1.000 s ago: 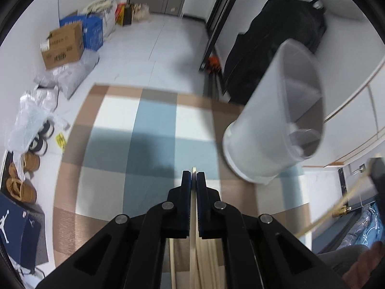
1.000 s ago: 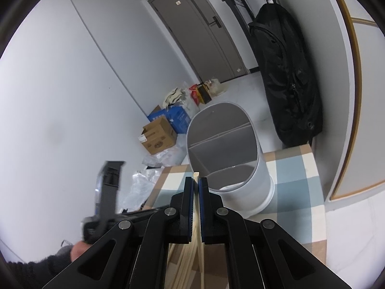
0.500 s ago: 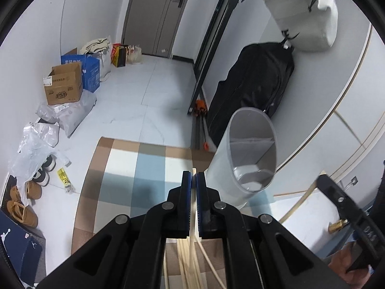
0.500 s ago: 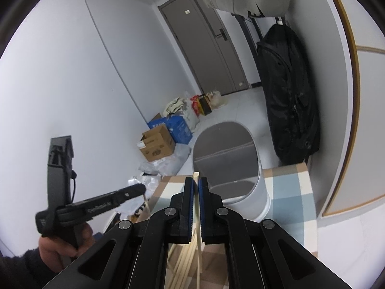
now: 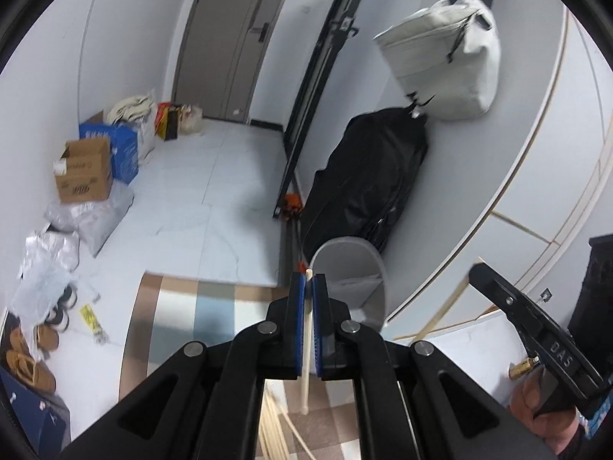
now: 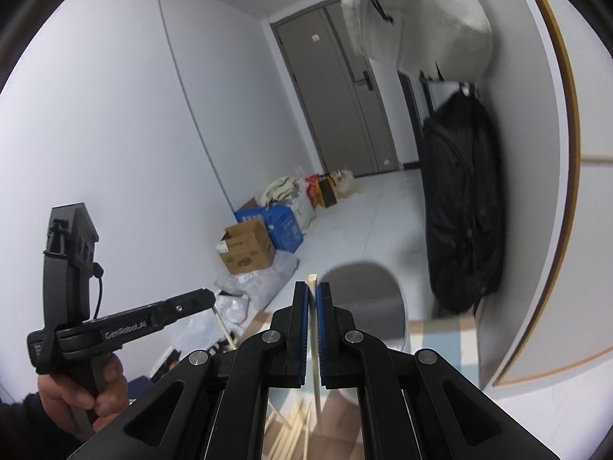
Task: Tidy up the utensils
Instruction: 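Lift both held chopsticks and carry them above the white utensil holder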
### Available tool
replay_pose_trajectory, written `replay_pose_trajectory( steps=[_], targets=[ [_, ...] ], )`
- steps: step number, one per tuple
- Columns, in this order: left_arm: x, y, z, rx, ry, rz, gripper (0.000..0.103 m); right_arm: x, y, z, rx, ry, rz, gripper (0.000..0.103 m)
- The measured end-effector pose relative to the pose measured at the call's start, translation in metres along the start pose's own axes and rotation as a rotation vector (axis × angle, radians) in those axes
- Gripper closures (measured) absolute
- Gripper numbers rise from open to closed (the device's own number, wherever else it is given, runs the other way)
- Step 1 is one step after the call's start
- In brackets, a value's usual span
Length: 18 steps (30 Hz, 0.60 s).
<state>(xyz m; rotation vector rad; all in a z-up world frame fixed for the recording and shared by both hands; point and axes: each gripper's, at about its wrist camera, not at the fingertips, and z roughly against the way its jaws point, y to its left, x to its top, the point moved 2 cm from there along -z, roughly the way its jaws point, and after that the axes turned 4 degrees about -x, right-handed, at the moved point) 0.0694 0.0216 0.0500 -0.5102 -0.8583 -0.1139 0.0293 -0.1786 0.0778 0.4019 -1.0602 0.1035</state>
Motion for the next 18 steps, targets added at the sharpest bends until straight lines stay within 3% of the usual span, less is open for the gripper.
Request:
replay_pose_trajectory(
  steps=[9,18],
  targets=[
    [0.051,-0.025,0.004,-0.042,-0.061,-0.05,0.103,0.059,-0.007,-0.001,-0.016,-0.057,0.037,0.099],
    [0.08,-0.053,-0.028,-0.051,-0.066,-0.125,0.103,0.101,-0.015,-0.02,-0.047,-0.096,0.068,0.099]
  ],
)
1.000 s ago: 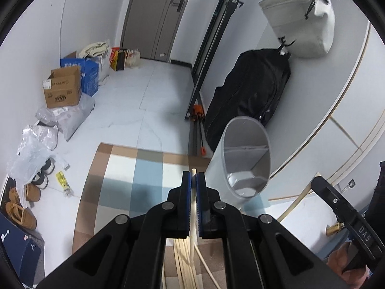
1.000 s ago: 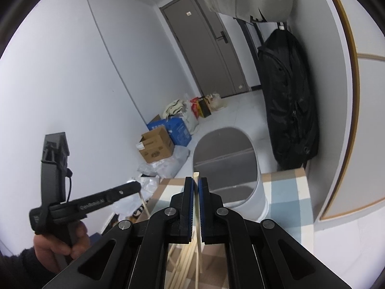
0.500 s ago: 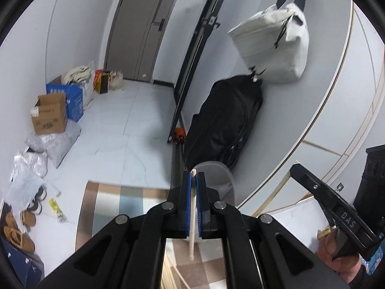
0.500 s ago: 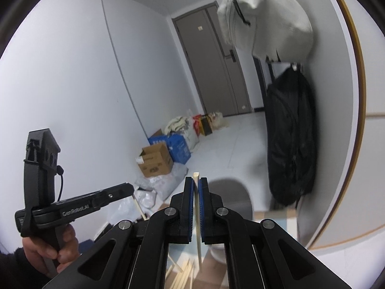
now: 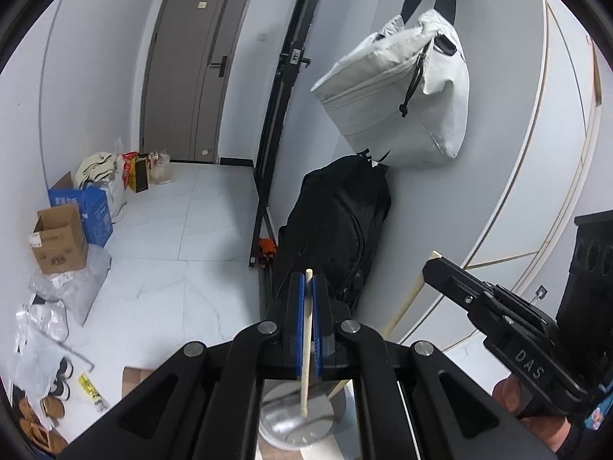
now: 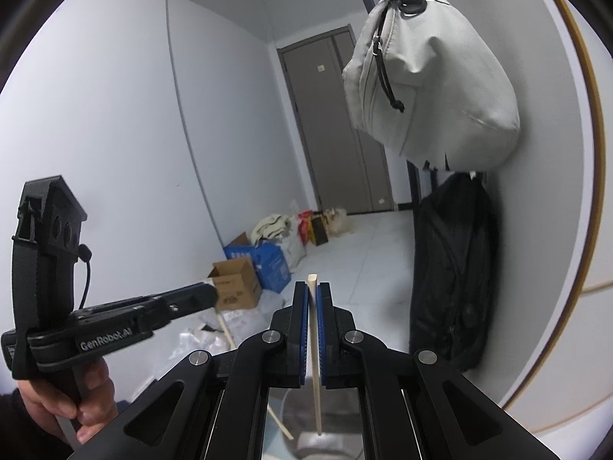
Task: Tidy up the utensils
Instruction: 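Lift both held chopsticks and carry them above the white utensil holder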
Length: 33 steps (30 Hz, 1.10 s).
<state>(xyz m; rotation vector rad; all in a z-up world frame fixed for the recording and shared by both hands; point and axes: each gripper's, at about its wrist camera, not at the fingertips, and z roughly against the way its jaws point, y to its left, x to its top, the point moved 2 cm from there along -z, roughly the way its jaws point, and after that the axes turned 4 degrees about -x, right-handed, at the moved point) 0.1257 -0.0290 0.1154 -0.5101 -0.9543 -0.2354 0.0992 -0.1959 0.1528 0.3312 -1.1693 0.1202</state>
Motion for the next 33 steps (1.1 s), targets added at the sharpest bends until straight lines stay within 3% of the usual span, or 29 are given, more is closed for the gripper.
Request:
replay_pose_trajectory(
  steps=[18,33],
  targets=[
    [-0.004,0.006,-0.044,0.009,0.008,-0.026,0.103,-0.004,-0.027,-0.053,-0.014,0.021,0.009,0.099],
    [-0.017,0.013,-0.059,-0.04,0.056,0.006,0.103,-0.039,-0.031,-0.069,0.002,0.08,0.037,0.099]
  ],
)
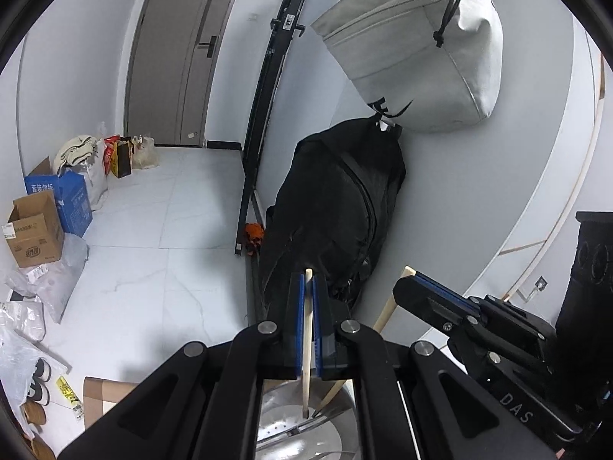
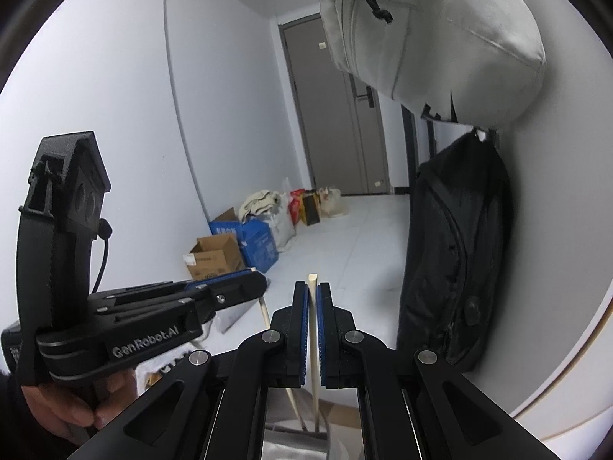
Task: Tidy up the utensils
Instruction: 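Lift both held chopsticks and carry them above the white utensil holder, then open both tools to drop the chopsticks into the holder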
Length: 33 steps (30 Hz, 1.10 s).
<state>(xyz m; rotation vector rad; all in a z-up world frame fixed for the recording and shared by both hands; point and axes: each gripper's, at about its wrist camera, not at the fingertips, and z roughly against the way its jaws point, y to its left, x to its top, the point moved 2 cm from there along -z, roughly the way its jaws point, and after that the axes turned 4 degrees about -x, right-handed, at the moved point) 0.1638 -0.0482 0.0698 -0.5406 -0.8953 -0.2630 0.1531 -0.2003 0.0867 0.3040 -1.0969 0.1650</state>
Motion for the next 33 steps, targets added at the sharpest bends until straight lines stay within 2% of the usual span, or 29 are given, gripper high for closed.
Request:
replay_pose_trajectory(
  steps=[10,20,22,24,26,33],
  targets=[
    [-0.014,0.003,-0.009,-0.075,0.072,0.01,0.103,-0.022,-0.005,-0.007,0.014,0.04,-0.028,0.099],
    [-0.019,0.0,-0.013,-0.155,0.147,0.012,0.102,-0.024,-0.014,-0.004,0.064,0.076,-0.135,0.096],
    [-0.02,-0.002,-0.013,-0.159,0.164,0.012,0.096,-0.024,-0.015,-0.002,0.064,0.074,-0.149,0.088],
    [-0.021,-0.002,-0.014,-0.151,0.171,0.015,0.08,-0.024,-0.018,0.001,0.057,0.071,-0.169,0.076],
    [-0.023,-0.001,-0.01,-0.148,0.165,0.013,0.074,-0.025,-0.021,0.006,0.052,0.068,-0.192,0.074],
    [-0.026,0.003,0.013,-0.118,0.146,0.014,0.071,-0.031,-0.03,0.032,0.001,0.044,-0.231,0.065]
  ],
)
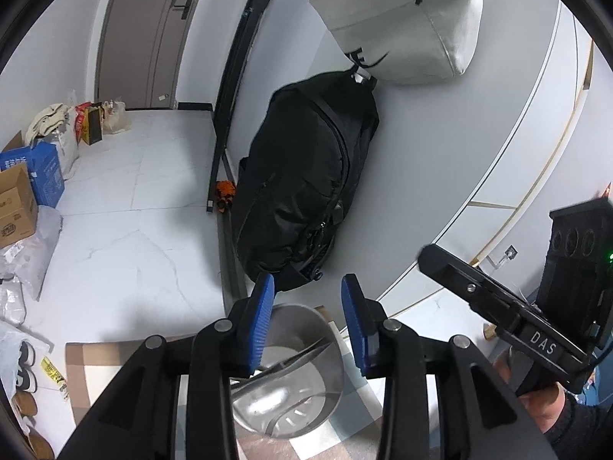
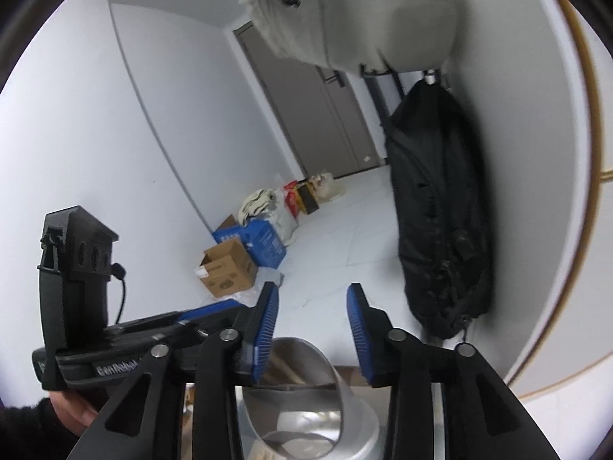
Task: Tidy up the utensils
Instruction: 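Open both tools to drop the chopsticks into the holder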
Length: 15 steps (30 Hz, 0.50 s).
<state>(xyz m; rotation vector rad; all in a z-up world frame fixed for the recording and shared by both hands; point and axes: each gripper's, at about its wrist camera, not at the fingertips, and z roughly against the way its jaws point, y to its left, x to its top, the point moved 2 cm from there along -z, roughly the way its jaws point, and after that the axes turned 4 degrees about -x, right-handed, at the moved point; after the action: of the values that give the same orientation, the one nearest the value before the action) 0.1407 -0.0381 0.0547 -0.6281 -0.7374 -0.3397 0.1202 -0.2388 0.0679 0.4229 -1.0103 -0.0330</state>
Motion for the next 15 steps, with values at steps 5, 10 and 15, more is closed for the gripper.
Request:
replay_pose_trajectory(
  steps=[5,10,15],
  targets=[
    [-0.004,0.005,0.021,0.052,-0.039,0.024,0.062,-0.009,-0.001,0.019,-0.021,-0.014,-0.006,0.057],
    [-0.009,0.008,0.042,0.112,-0.068,0.066,0.054,-0.022,0.006,0.035,-0.023,-0.016,-0.005,0.055],
    [-0.016,0.005,0.064,0.146,-0.084,0.084,0.041,-0.027,0.019,0.054,-0.006,-0.034,0.011,0.043]
  ],
)
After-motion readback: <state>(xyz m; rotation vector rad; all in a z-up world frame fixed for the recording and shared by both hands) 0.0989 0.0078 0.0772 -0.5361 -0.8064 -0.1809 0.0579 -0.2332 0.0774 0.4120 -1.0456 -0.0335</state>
